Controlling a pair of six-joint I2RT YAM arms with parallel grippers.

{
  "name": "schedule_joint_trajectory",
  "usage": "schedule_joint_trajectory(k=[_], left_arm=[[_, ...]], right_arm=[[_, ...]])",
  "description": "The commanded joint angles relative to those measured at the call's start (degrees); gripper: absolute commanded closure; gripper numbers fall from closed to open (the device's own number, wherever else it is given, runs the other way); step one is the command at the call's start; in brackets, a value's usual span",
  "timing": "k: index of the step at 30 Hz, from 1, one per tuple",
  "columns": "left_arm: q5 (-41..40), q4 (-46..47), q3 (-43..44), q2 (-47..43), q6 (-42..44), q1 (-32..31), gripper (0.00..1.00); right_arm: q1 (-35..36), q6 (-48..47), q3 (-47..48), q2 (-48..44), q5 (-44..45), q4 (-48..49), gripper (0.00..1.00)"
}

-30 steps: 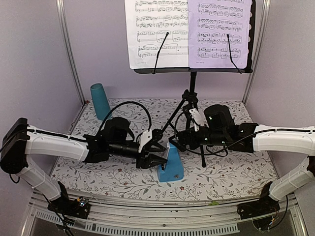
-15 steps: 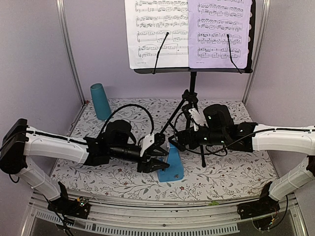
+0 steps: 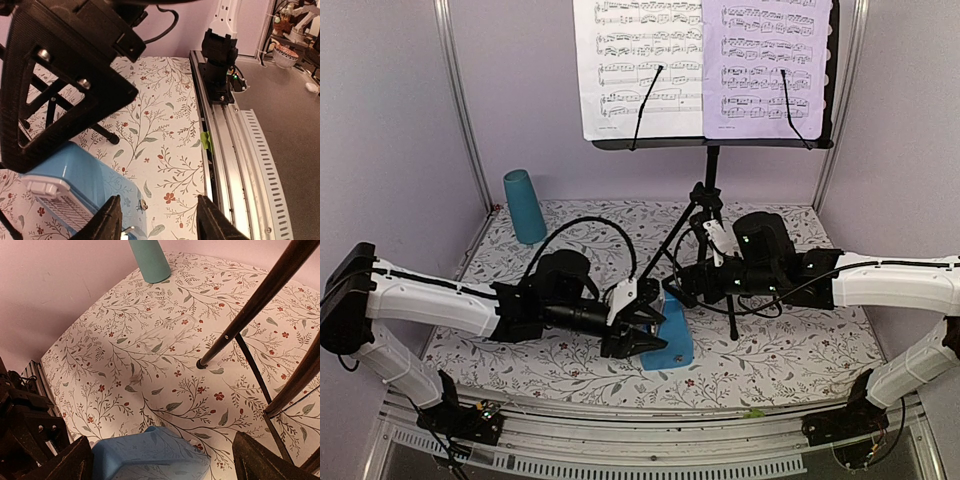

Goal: Set up the instrument practice props
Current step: Reset both arms

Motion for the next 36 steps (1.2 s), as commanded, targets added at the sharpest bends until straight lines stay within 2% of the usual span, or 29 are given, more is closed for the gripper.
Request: schedule_joint_trajectory(k=[1, 18, 25, 33, 34, 35, 36], left_arm=[[-0.8, -0.1, -0.7, -1.4, -0.4, -1.5, 0.49], [-2.7, 1.0, -2.7, -1.9, -1.8, -4.5, 0.49], [-7.4, 2.7, -3.3, -4.4, -2.7, -6.1, 0.46], [-17.0, 8.8, -5.3, -10.9, -3.1, -5.7, 0.23], [-18.1, 9.6, -5.7, -11.7, -3.5, -5.4, 0.13], [-19.1, 10.4, -6.3, -12.4, -4.0, -5.0, 0.10], [-19.5, 11.4, -6.9, -13.1, -4.6, -4.4, 0.03]], right_arm=[[0.5, -0.4, 0.1, 1.4, 1.3, -4.8, 0.01], [0.5, -0.7, 0.5, 2.5, 1.2, -4.6, 0.01], [0.5, -0.6, 0.6, 2.3, 1.5, -4.6, 0.01], [0.5, -1.2, 1.6, 1.9, 2.3, -5.1, 0.01], [0.5, -1.3, 1.7, 1.7, 2.5, -5.2, 0.01], [0.5, -1.3, 1.7, 1.5, 2.8, -5.2, 0.01], [0.5, -1.2, 1.7, 1.1, 3.2, -5.2, 0.01]])
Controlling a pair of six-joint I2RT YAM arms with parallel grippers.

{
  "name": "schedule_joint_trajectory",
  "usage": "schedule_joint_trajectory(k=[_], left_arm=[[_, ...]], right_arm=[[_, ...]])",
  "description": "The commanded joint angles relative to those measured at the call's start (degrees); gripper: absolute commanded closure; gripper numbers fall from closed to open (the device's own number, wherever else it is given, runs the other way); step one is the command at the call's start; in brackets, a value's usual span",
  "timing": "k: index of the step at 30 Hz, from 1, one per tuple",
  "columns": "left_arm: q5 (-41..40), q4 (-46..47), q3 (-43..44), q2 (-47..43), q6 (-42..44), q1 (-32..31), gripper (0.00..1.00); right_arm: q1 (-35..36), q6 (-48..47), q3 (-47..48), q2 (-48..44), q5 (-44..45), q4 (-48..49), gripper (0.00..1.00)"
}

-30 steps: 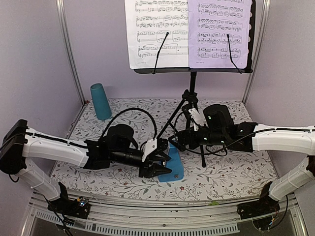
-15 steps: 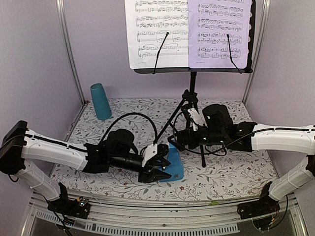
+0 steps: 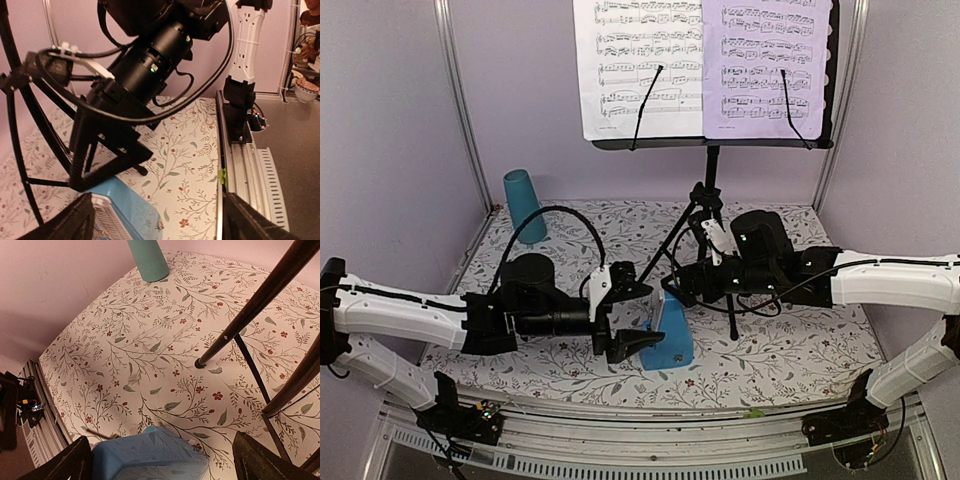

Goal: Set up the instrument practice props
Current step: Reset both arms

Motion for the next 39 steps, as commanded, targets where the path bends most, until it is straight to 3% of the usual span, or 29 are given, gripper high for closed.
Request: schedule_joint_trajectory(k=[1, 16, 24, 39], left_arm=[[-5.9, 5.7, -2.8, -3.2, -2.2, 1.5, 0.01], [-9.1, 14.2, -9.0, -7.9, -11.5, 9.7, 0.01], [-10.5, 15.9, -10.2, -9.3, -14.6, 13.7, 0.01], [-15.6, 8.0, -12.2, -16.7, -16.9, 18.0, 0.01]], right_arm=[[0.4, -1.2, 0.5, 0.1, 3.0, -4.0, 0.01], [0.4, -4.4, 5.5, -6.2, 4.6, -3.8, 0.01], [0.3, -2.9, -0.4, -15.0, 7.7, -5.1, 0.01], [-5.6, 0.8, -11.9, -28.4, 9.3, -6.7, 0.01]])
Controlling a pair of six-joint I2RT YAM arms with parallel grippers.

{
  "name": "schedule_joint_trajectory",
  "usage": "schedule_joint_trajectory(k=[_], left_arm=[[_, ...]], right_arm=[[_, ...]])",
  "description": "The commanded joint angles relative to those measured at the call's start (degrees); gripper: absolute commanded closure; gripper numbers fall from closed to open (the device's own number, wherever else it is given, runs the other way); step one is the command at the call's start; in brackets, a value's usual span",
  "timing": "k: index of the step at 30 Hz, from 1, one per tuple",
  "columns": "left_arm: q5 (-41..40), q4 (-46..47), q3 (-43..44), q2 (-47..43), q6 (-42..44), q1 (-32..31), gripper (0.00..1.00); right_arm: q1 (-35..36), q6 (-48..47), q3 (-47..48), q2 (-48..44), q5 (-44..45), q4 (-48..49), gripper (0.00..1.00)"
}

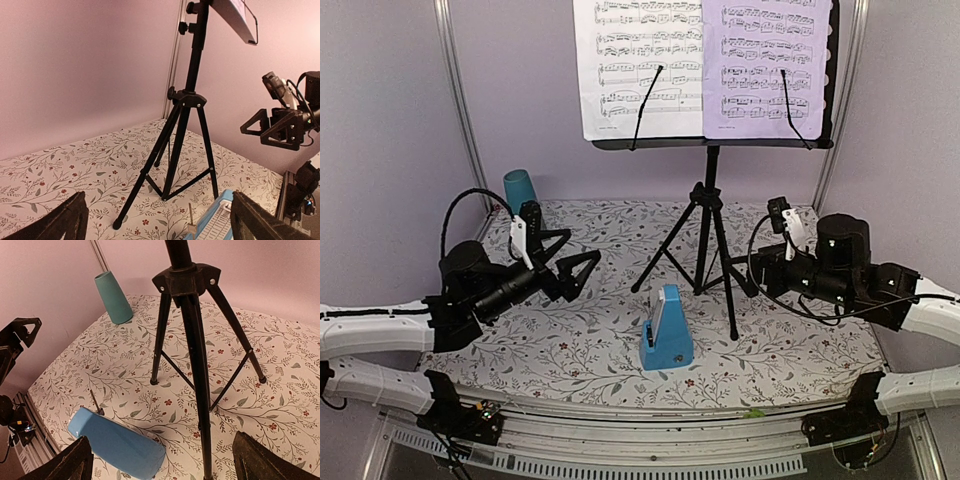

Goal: Set up the instrument practice props
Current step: Reset both arms

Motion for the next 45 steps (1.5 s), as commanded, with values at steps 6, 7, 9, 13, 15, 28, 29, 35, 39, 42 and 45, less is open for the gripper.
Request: schedule_joint_trajectory(k=[6, 7, 9, 13, 15, 28, 29, 35, 39, 42, 45], left_arm=[[-3.5, -5.7, -1.1, -3.5, -2.5, 2.5, 0.01], [-3.7, -6.2, -0.9, -3.5, -2.7, 2.7, 0.01], [-4.3, -7.6, -0.6, -3.7, -2.9, 3.1, 0.01], [-4.1, -9.2, -0.2, -4.3, -3.2, 4.0, 0.01], [-4.1, -10.1, 0.0, -4.5, -3.5, 4.7, 0.01], [-4.1, -13.9, 0.3, -5.2, -6.7, 8.6, 0.01], [-4.0, -14.4, 0.3, -5.3, -7.2, 9.1, 0.01], [-4.0, -17.3, 1.0, -6.0, -8.7, 11.3, 0.01], [-3.6, -19.1, 1.5, -6.2, -9.5, 13.3, 0.01], [-2.6, -19.9, 2.0, -6.0, -9.8, 15.0, 0.01], [-2.8, -21.1, 2.2, -6.1, -10.0, 16.2, 0.01]], right_arm=[[-7.0, 1.6, -3.8, -4.2, -2.3, 0.2, 0.01], [-8.0, 1.6, -4.1, -4.6, -2.7, 0.2, 0.01], [-10.0, 1.6, -4.6, -5.1, -3.7, 0.2, 0.01], [-14.0, 1.7, -5.7, -6.3, -5.5, 0.3, 0.01], [-15.6, 1.8, -6.4, -6.9, -6.3, 0.3, 0.01], [-28.0, 2.5, -9.8, -8.7, -13.1, -0.2, 0.01], [-30.1, 2.5, -10.1, -8.9, -13.9, -0.2, 0.01], [-39.0, 2.0, -11.5, -8.5, -18.0, 0.3, 0.01], [-44.5, 1.7, -12.3, -7.3, -20.1, 2.5, 0.01], [-47.4, 1.9, -12.8, -6.6, -20.9, 4.5, 0.01], [-48.6, 1.8, -13.4, -6.0, -20.6, 6.8, 0.01]])
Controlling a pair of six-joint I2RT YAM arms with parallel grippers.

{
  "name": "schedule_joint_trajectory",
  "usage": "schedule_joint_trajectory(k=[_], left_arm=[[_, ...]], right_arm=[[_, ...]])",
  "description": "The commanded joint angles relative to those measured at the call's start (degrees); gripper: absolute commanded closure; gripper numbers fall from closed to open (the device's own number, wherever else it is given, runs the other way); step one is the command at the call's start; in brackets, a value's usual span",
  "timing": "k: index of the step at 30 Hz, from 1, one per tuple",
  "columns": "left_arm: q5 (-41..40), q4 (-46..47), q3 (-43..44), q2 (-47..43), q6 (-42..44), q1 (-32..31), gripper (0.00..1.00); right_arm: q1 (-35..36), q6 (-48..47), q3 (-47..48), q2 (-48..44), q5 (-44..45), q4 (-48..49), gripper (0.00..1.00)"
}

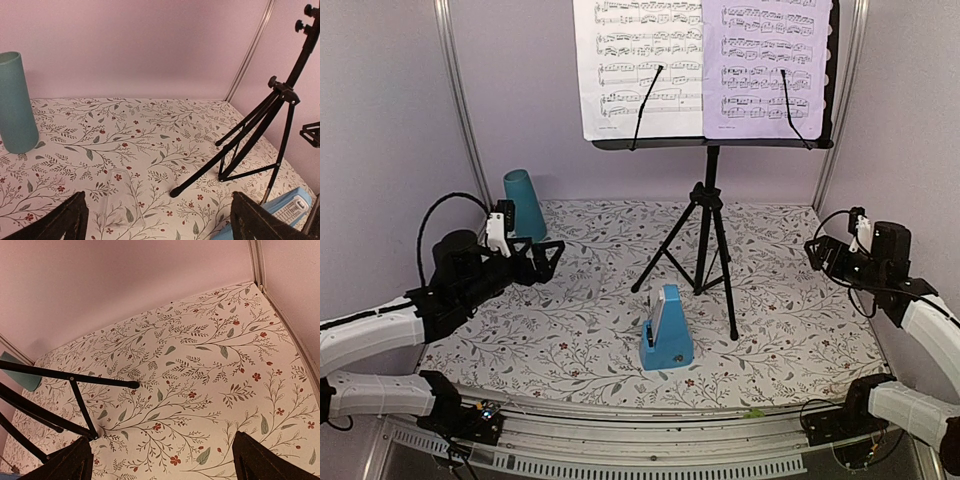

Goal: Set up the instrument practice props
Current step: Reset both arms

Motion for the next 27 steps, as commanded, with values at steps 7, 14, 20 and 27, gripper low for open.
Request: schedule_joint_trajectory(k=[7, 14, 20, 27], left_arm=[[0.1, -4.2, 2.1, 0.5, -1.7, 6.0, 0.01], [-1.8, -5.8, 3.5, 3.9, -2.3, 10.6, 0.01], [-3.7, -6.2, 3.5, 5.7, -0.5, 14.3, 0.01], [-9.9, -5.0, 1.1, 5.6, 4.0, 17.7, 0.01]], right_arm=[[-2.1, -2.3, -2.0, 3.5, 2.1, 10.9, 0.01], [-3.8, -7.8, -6.6, 7.2, 8.8, 22.3, 0.01], [-10.3, -8.0, -7.8, 15.8, 9.7, 33.5, 0.01], [-10.3, -11.5, -15.5, 25.0, 11.5, 61.8, 0.01]])
